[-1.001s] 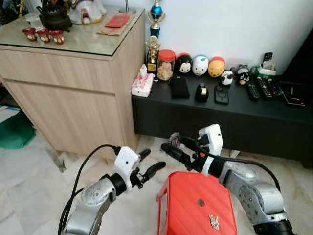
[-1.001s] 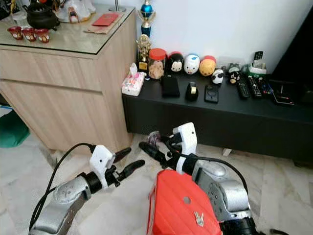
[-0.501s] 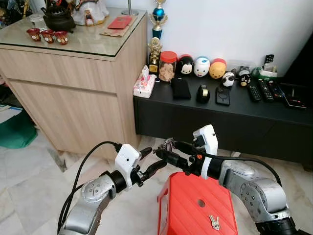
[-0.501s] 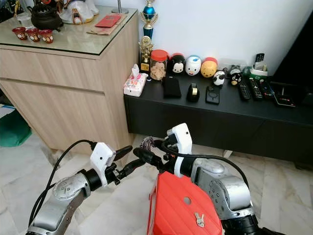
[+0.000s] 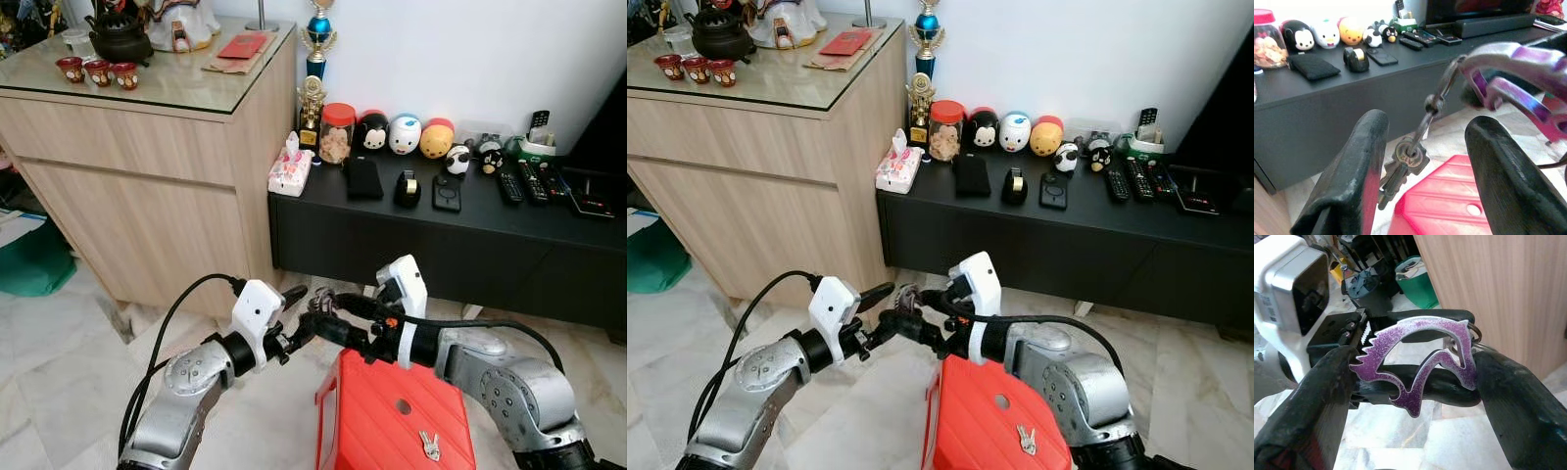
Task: Hang keys on a hook
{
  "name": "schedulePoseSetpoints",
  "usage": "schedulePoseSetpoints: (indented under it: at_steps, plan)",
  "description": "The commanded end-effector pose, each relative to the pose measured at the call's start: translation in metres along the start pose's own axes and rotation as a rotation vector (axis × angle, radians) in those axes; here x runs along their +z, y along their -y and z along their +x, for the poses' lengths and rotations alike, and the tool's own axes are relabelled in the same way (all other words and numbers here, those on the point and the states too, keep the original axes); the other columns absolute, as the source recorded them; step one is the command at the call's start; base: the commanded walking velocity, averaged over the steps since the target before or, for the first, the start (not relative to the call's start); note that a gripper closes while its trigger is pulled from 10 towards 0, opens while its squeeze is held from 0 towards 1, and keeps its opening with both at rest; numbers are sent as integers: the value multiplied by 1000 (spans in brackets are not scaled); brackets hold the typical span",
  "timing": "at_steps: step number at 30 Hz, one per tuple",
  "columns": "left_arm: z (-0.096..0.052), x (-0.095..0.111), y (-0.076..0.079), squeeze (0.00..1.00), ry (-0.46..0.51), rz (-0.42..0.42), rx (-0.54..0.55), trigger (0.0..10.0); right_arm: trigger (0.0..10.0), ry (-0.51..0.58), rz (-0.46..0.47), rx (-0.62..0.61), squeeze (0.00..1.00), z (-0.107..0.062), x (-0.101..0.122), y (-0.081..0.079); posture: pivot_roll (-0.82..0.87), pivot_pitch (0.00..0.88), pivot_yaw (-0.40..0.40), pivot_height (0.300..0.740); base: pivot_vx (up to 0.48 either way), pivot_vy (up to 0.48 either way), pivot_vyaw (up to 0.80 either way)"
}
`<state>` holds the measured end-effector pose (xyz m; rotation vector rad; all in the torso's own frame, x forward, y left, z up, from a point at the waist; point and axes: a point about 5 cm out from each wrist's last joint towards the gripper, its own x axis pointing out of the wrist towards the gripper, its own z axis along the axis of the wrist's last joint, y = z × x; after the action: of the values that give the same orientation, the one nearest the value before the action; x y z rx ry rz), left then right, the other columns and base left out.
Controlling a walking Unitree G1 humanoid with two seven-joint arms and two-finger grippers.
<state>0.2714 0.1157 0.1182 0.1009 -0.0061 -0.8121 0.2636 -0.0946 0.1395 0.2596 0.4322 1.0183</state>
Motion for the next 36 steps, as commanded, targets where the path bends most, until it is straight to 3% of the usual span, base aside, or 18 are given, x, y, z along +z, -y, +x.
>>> schedulePoseSetpoints:
  at_steps: [1,5,6,7,9,10,11,12,36]
  plan:
    - [1,0,-2,0,3,3,4,10000,10000,7,-19,19,0,-2,4,-5,1,17,-67,740,0,0,0]
    - [1,0,-1,0,3,-4,0,10000,10000,9,-21,19,0,-2,5,-5,0,20,-67,740,0,0,0]
    - [1,0,0,0,4,-4,-3,6039,10000,11,-22,22,0,-2,5,-5,0,20,-67,740,0,0,0]
    - [1,0,0,0,4,-4,-4,4941,10000,12,-23,23,0,-2,5,-6,0,20,-67,740,0,0,0]
    - [0,-1,0,0,-1,-6,-11,5255,10000,15,-25,20,0,-2,6,-5,2,23,-68,740,0,0,0]
    - [-1,-2,0,0,-7,-5,-15,3412,10000,16,-26,21,0,-2,6,-5,2,23,-68,740,0,0,0]
    - [-1,-3,0,0,-10,-6,-17,3412,10000,16,-26,22,0,-2,6,-6,3,25,-68,740,0,0,0]
    - [-1,-3,0,0,-12,-7,-20,0,10000,16,-26,22,0,-2,6,-6,4,25,-68,740,0,0,0]
    - [-5,-4,2,0,-17,-10,-46,0,10000,29,-16,25,0,-1,7,-6,6,35,-65,740,0,0,0]
